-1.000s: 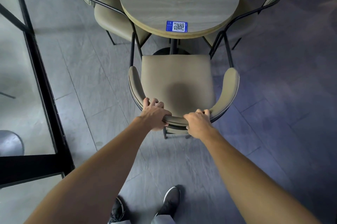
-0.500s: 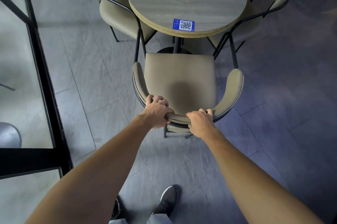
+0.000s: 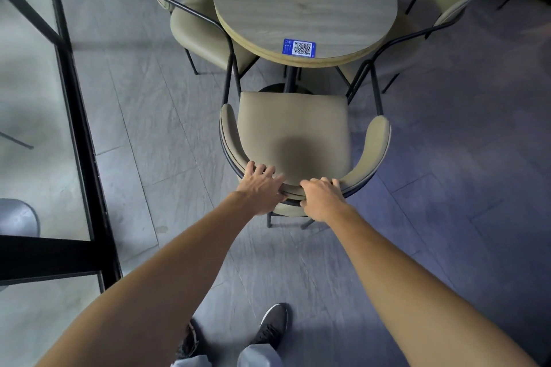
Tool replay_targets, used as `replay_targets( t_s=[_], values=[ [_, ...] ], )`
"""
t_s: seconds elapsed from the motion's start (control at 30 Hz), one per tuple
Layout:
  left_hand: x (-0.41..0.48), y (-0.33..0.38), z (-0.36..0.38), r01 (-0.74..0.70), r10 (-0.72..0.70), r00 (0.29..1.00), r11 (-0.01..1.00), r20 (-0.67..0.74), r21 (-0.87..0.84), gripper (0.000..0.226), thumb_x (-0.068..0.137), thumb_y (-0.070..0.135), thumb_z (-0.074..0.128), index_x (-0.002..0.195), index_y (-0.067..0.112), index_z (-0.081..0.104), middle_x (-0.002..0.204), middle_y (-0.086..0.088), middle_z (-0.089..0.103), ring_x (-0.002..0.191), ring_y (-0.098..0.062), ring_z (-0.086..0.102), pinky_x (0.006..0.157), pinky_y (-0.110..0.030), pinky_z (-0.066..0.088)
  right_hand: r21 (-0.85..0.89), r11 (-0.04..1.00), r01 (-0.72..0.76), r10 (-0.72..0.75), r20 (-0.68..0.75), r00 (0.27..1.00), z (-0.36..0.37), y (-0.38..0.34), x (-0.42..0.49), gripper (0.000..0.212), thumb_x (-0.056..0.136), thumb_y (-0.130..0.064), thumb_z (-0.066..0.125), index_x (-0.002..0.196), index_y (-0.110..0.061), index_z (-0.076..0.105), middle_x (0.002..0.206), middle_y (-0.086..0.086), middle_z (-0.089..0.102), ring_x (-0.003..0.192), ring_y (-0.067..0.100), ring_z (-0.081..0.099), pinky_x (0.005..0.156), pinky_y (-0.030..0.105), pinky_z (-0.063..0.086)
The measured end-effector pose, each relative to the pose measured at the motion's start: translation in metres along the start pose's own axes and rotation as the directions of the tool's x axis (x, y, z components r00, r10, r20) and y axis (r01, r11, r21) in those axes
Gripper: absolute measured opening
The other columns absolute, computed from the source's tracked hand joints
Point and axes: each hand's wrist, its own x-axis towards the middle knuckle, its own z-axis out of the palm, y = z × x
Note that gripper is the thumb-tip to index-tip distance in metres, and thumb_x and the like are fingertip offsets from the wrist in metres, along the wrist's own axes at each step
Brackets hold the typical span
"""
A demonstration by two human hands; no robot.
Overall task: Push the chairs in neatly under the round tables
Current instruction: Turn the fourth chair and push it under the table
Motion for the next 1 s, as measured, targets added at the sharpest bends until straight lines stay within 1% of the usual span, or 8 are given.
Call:
replay_targets(
  t_s=[0.1,0.17,0.3,0.5,0.6,0.7,0.8,1.0],
  values=[
    [-0.013,0.011,-0.020,-0.006,0.002,0.999,0.995,-0.037,-0.095,0.065,0.098,0.051,0.048,0.153,0.025,0.024,0.137,-0.011,0.048,0.123,-0.032,0.048,0.103,-0.046,0.038,0.046,0.999,-0.008,0.009,-0.016,1.000,-0.018,-0.005,-0.016,0.036,0.093,-0.034,0.062,0.124,-0.018,0.056,0.123,0.006,0.061,0.118,0.031,0.050,0.098,0.045,0.036],
    [-0.023,0.017,-0.040,-0.026,0.019,0.998,0.991,-0.056,-0.135,0.069,0.099,0.049,0.049,0.156,0.025,0.018,0.140,-0.012,0.044,0.125,-0.033,0.046,0.101,-0.047,0.042,0.064,0.998,-0.026,0.028,-0.033,0.999,-0.036,-0.009,-0.029,0.043,0.092,-0.038,0.063,0.131,-0.020,0.054,0.127,0.005,0.059,0.121,0.031,0.048,0.100,0.045,0.036],
    [-0.039,0.029,-0.090,-0.085,0.069,0.989,0.988,-0.127,-0.131,0.066,0.099,0.048,0.047,0.154,0.025,0.020,0.137,-0.013,0.045,0.124,-0.035,0.046,0.100,-0.048,0.042,0.089,0.993,-0.075,0.084,-0.104,0.991,-0.083,-0.019,-0.060,0.052,0.093,-0.040,0.059,0.140,-0.022,0.048,0.133,0.005,0.055,0.125,0.031,0.045,0.104,0.048,0.033],
    [-0.058,0.054,-0.159,-0.147,0.109,0.963,0.979,-0.245,-0.144,0.067,0.097,0.046,0.049,0.153,0.025,0.020,0.139,-0.012,0.044,0.126,-0.035,0.044,0.103,-0.051,0.040,0.049,0.994,-0.094,0.102,-0.208,0.973,-0.154,-0.018,-0.111,0.051,0.092,-0.038,0.059,0.135,-0.014,0.048,0.131,0.009,0.053,0.125,0.034,0.041,0.105,0.051,0.033],
    [-0.051,0.076,-0.188,-0.188,0.150,0.941,0.977,-0.304,-0.100,0.064,0.099,0.048,0.046,0.153,0.024,0.021,0.137,-0.011,0.046,0.126,-0.034,0.045,0.102,-0.050,0.041,0.005,0.992,-0.128,0.125,-0.254,0.959,-0.185,0.009,-0.133,0.054,0.093,-0.039,0.056,0.140,-0.016,0.044,0.132,0.009,0.052,0.127,0.034,0.039,0.106,0.051,0.029],
    [-0.029,0.106,-0.216,-0.210,0.171,0.927,0.974,-0.333,-0.084,0.064,0.099,0.048,0.046,0.153,0.024,0.023,0.136,-0.010,0.047,0.126,-0.034,0.045,0.102,-0.049,0.040,0.012,0.987,-0.158,0.155,-0.294,0.943,-0.208,0.046,-0.141,0.050,0.093,-0.040,0.056,0.137,-0.018,0.046,0.129,0.009,0.052,0.124,0.033,0.041,0.099,0.050,0.032],
    [0.001,0.144,-0.239,-0.223,0.193,0.923,0.973,-0.332,-0.055,0.064,0.099,0.046,0.046,0.153,0.023,0.022,0.136,-0.011,0.046,0.126,-0.035,0.045,0.102,-0.050,0.040,0.027,0.984,-0.178,0.178,-0.317,0.932,-0.223,0.093,-0.142,0.044,0.093,-0.038,0.056,0.131,-0.016,0.048,0.127,0.008,0.053,0.123,0.033,0.042,0.098,0.049,0.033],
    [0.085,0.235,-0.276,-0.201,0.175,0.937,0.978,-0.301,-0.055,0.065,0.100,0.047,0.044,0.155,0.025,0.019,0.138,-0.010,0.043,0.127,-0.034,0.043,0.101,-0.049,0.038,0.017,0.985,-0.169,0.166,-0.305,0.938,-0.248,0.214,-0.139,0.056,0.094,-0.037,0.056,0.143,-0.015,0.038,0.133,0.009,0.048,0.126,0.034,0.039,0.100,0.049,0.032]
  ],
)
